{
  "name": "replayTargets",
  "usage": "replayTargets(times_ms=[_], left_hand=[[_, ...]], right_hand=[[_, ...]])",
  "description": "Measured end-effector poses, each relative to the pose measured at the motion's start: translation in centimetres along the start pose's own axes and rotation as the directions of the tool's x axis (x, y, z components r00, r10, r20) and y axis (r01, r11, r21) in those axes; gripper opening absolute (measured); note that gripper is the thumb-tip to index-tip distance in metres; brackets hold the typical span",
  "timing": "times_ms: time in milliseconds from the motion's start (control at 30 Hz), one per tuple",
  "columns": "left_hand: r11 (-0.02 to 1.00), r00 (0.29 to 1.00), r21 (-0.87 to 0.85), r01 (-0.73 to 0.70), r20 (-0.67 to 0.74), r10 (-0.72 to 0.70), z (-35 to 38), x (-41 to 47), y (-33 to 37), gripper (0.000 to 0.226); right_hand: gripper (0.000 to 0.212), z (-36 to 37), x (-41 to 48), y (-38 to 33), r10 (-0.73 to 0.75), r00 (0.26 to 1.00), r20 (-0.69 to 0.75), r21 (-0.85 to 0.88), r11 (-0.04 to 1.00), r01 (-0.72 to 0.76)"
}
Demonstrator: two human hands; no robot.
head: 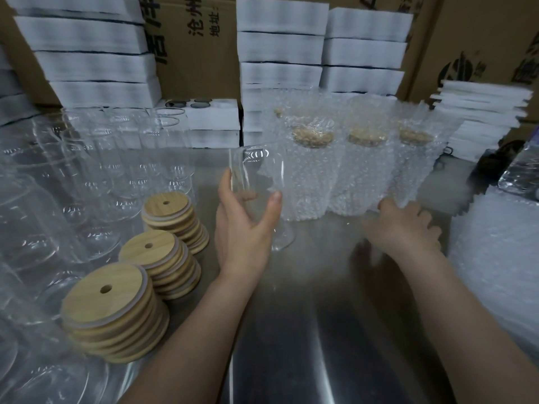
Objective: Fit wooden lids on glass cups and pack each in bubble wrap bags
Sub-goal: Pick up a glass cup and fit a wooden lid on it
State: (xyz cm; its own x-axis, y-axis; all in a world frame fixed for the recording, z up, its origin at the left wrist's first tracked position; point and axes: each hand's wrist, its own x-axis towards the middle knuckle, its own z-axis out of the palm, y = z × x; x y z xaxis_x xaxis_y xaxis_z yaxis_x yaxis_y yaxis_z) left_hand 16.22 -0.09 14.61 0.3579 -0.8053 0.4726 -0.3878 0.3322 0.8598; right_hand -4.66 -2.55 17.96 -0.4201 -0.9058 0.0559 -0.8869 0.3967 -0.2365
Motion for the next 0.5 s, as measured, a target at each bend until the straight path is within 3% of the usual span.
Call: replayTargets(times_ms=[167,500], left_hand=[[0.999,1.0,0.043,-0.031,0.0,0.031,0.0,0.0,-0.5,0.095],[0.999,0.998,0.028,0.027,-0.053,-0.025,0.1,0.6,-1.1,0.085]], right_hand=[[0.05,0.0,0.7,0.6,0.118,0.978,0.17,-0.093,0.99,-0.103],[0.042,0.3,0.6,0.5,0.083,0.987,0.139,-0.109,0.992,-0.068]])
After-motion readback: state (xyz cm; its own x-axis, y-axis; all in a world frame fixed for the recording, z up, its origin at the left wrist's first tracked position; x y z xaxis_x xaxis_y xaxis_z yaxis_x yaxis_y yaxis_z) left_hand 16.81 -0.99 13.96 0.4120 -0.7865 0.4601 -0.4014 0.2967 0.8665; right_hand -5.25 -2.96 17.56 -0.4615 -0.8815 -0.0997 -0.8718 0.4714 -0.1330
